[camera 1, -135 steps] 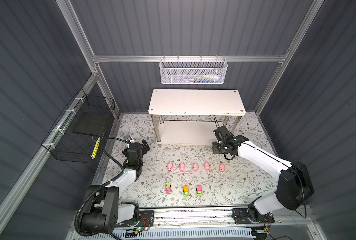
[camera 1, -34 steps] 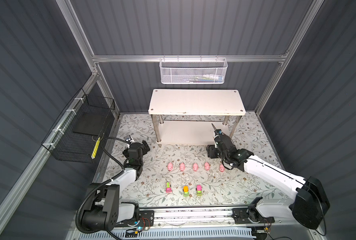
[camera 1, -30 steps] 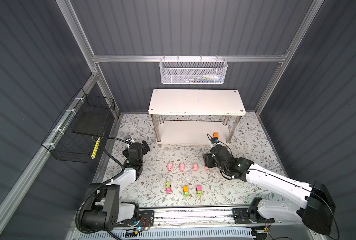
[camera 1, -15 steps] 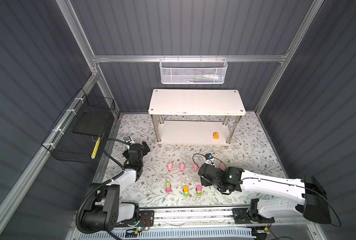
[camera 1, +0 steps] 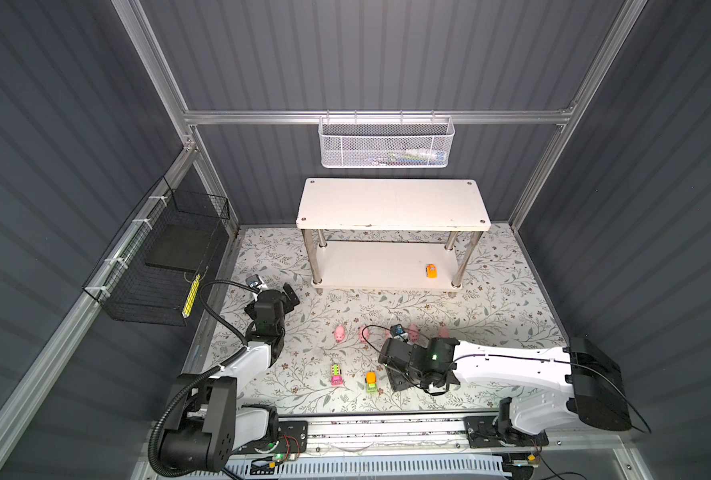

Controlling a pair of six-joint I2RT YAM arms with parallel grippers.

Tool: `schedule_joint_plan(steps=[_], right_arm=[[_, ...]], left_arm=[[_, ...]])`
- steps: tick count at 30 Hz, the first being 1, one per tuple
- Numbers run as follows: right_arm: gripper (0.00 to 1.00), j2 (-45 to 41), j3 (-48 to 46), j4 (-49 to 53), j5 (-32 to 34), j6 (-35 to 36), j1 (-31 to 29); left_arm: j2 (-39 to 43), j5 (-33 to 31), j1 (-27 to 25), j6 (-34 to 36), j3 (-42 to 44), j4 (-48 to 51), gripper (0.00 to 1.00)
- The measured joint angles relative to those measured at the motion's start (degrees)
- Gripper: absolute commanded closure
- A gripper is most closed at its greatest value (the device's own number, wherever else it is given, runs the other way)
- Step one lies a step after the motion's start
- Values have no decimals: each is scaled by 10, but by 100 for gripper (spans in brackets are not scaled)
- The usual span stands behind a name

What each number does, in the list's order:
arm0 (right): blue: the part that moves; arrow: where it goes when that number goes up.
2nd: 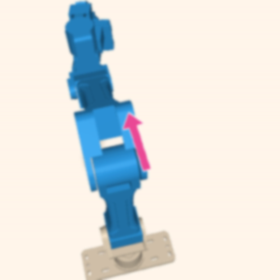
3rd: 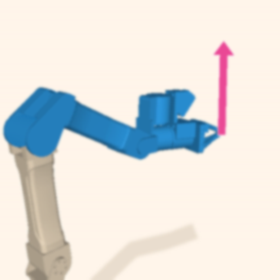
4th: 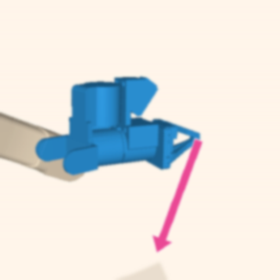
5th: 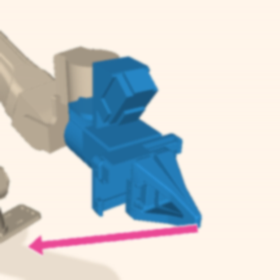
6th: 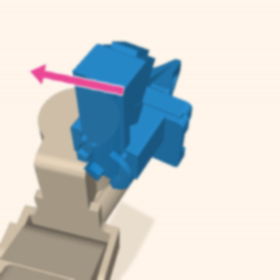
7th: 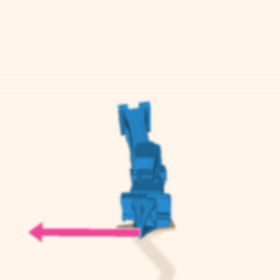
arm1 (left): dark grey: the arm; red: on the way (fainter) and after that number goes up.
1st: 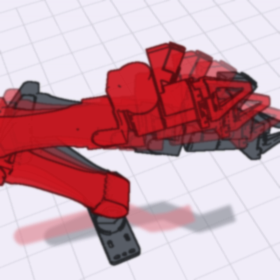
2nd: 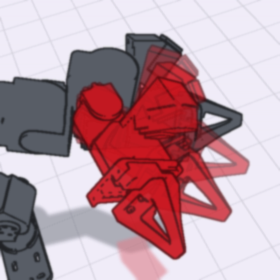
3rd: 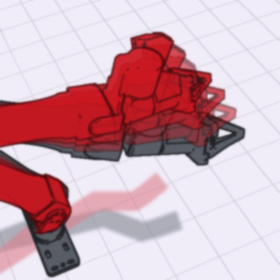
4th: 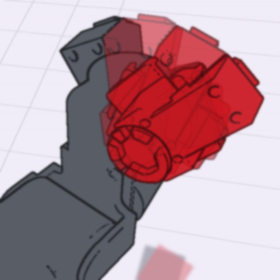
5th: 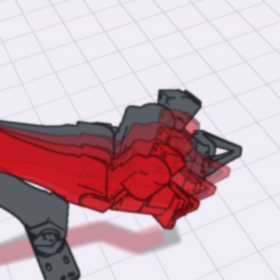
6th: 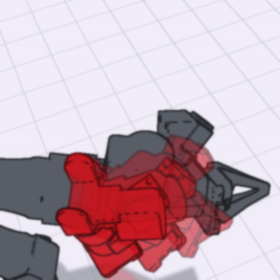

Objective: Place and organize the plastic toys onto the shelf
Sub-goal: 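Move the right gripper back over the pink-and-green toy car, then lower the right gripper around the pink-and-green toy car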

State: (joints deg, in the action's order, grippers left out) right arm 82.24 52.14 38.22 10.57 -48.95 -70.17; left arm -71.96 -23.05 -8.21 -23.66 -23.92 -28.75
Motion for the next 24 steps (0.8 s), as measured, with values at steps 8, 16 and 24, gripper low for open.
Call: schedule_joint_plan(steps=[8,16,24], right_arm=[[32,8,-11,-27,-52,14,13],[34,13,-35,-48,-102,19,46],[38,66,-16,-43,-144,45,64]], left_arm=[[0,0,0,0,0,-1,0],[0,0,0,0,0,-5,0],[0,0,0,0,0,-6,0]])
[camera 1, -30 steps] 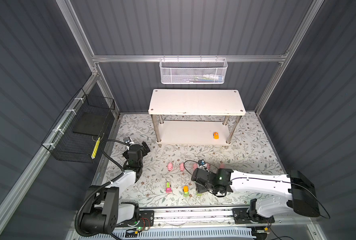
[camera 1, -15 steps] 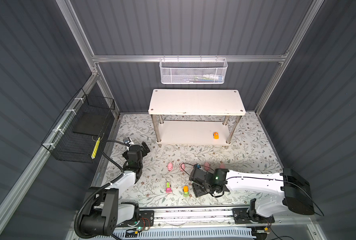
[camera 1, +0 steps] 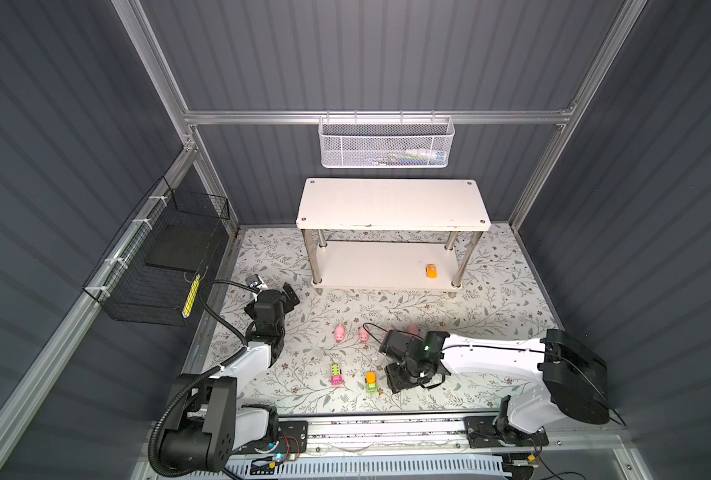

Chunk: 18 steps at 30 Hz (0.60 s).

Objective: Place and organize the plastic toys onto the shelf
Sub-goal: 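Lower the right gripper around the pink-and-green toy car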

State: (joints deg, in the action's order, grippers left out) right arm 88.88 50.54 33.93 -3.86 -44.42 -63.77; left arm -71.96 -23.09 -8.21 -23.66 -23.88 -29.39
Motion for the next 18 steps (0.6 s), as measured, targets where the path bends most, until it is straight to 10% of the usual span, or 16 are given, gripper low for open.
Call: schedule_joint_plan(steps=[18], right_arm=[[52,43,39,30,-23,25,18]], left_arm=[[0,-2,0,0,0,0,0]])
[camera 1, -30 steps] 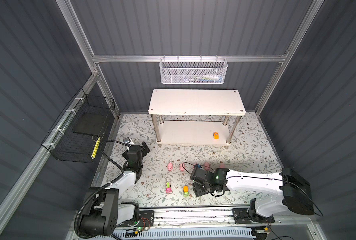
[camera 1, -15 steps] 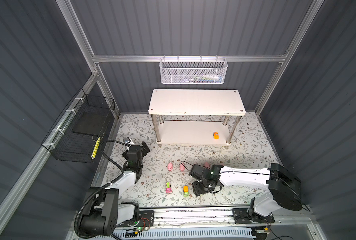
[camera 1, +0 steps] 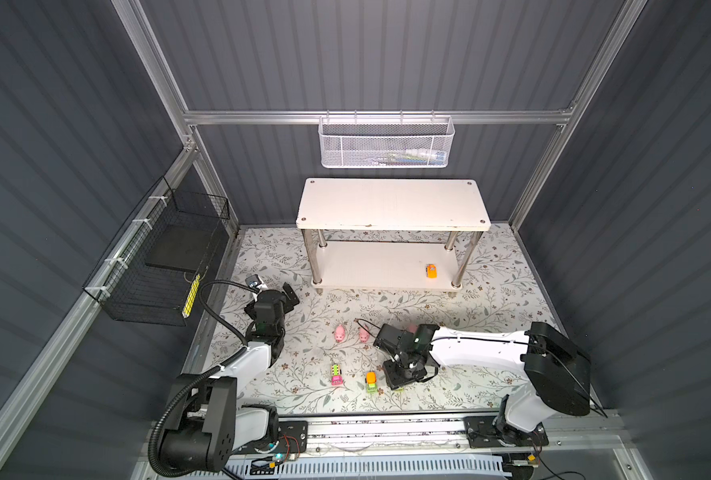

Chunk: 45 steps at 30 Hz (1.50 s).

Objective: Place and organize the plastic toys onto the shelf
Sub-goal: 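Lower the right gripper around the pink-and-green toy car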

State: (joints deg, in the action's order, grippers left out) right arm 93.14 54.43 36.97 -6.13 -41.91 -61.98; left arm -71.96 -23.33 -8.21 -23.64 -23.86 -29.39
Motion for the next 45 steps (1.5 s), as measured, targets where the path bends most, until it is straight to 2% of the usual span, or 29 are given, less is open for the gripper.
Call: schedule_joint_plan(steps=[4,17,22,28,35,45], right_arm=[[59,1,0,7,2,2,4],[67,1,1,28,30,11,6],[62,1,6,36,45,21,14],[48,1,8,33,52,33,24],[46,0,5,24,46,36,23],[50,0,0,22,37,34,19]], left_arm=[[0,0,0,0,0,0,0],[-3,0,0,0,0,0,0],[-7,0,0,0,0,0,0],[-7,0,0,0,0,0,0],[-7,0,0,0,0,0,0],[-7,0,0,0,0,0,0]])
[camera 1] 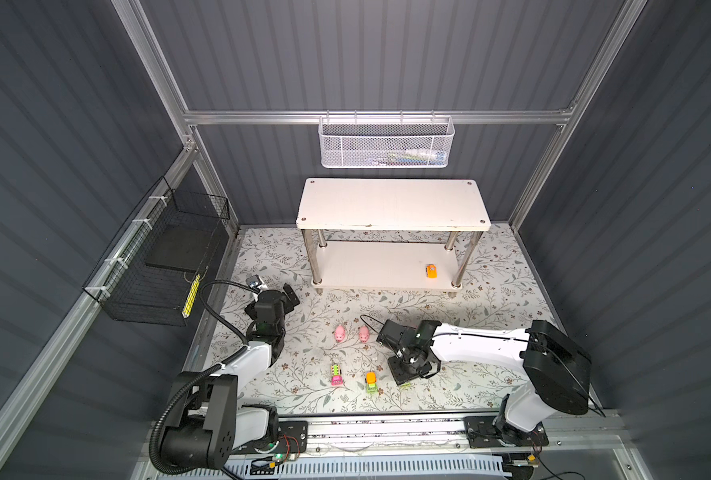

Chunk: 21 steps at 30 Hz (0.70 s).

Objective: Place and organize the plastic toys onto the shelf
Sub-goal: 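Lower the right gripper around the pink-and-green toy car, then close the right gripper on the pink-and-green car and lift it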

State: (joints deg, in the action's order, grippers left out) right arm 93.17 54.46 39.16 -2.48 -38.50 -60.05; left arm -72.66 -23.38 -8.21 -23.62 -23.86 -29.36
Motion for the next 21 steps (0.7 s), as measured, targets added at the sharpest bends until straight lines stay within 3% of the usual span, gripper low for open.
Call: schedule_joint_plan(steps=[14,21], right_arm=[[56,24,0,3,-14,0,0],[65,27,0,3,-14,0,0]], left_arm=[[1,-6,0,0,0,2,0],[6,-8,0,0,0,2,0]])
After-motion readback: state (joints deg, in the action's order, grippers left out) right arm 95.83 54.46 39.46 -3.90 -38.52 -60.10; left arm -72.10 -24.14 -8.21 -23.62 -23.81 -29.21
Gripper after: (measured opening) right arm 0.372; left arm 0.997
